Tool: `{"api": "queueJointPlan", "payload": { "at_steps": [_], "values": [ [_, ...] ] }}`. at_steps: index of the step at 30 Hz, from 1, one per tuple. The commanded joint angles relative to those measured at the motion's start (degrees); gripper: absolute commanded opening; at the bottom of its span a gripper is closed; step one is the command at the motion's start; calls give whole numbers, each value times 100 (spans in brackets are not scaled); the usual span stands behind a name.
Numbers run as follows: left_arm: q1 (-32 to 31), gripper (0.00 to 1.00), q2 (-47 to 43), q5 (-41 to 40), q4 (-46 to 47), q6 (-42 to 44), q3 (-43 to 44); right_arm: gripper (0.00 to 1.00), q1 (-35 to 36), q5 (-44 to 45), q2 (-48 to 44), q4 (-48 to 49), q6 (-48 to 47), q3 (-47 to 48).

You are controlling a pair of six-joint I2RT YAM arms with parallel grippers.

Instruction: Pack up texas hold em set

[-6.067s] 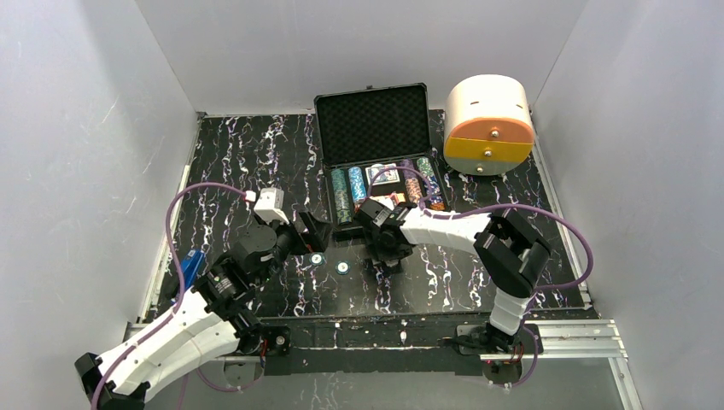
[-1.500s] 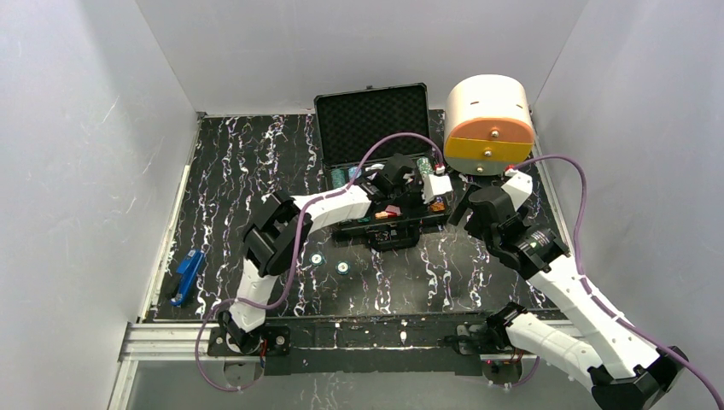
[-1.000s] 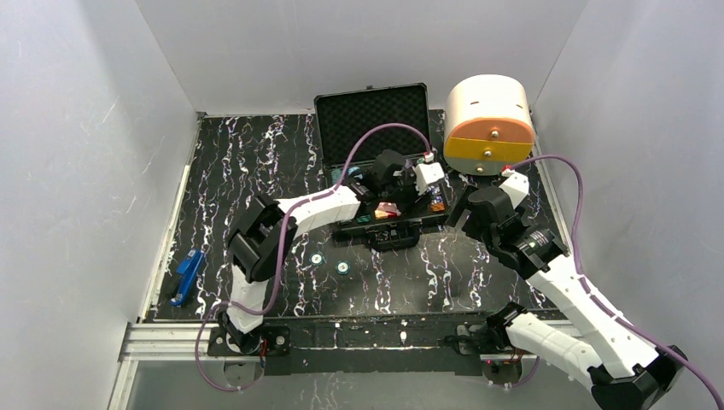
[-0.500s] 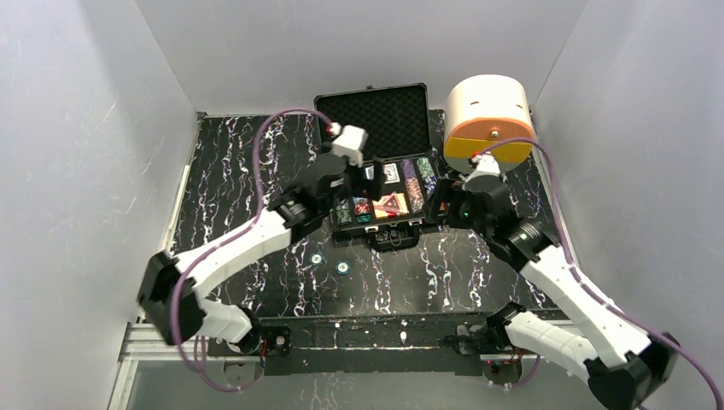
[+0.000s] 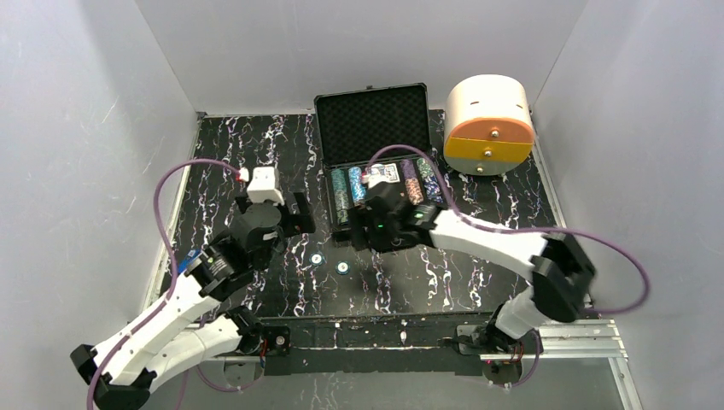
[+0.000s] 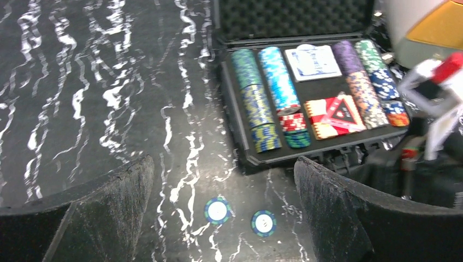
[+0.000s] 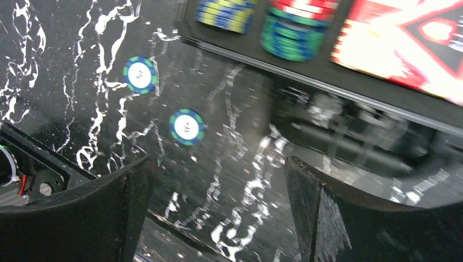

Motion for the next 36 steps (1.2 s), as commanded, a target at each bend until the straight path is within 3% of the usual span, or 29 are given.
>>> {"api": "queueJointPlan", "payload": {
  "at_steps": [1,5,13,21,36],
  "values": [
    [20,98,-375,-997,-978,-600,-177,94,483,305,1237,-316,337,1054],
    [21,98,-518,-1472,-1410,-1113,-274,94,727,219,2137,-670,460,1689],
    [24,98,-785,-1457,-1502,-1616,-630,92,904,148,3171,-1283,470,2500],
    [23,98,-768,-1516,-1436,-1703,-845,80,1082,245,3780,-1984,434,3008],
    [24,98,-1068,-1522,-1467,-2013,-1112,77,1344,535,4282,-2783,454,3449]
  ]
}}
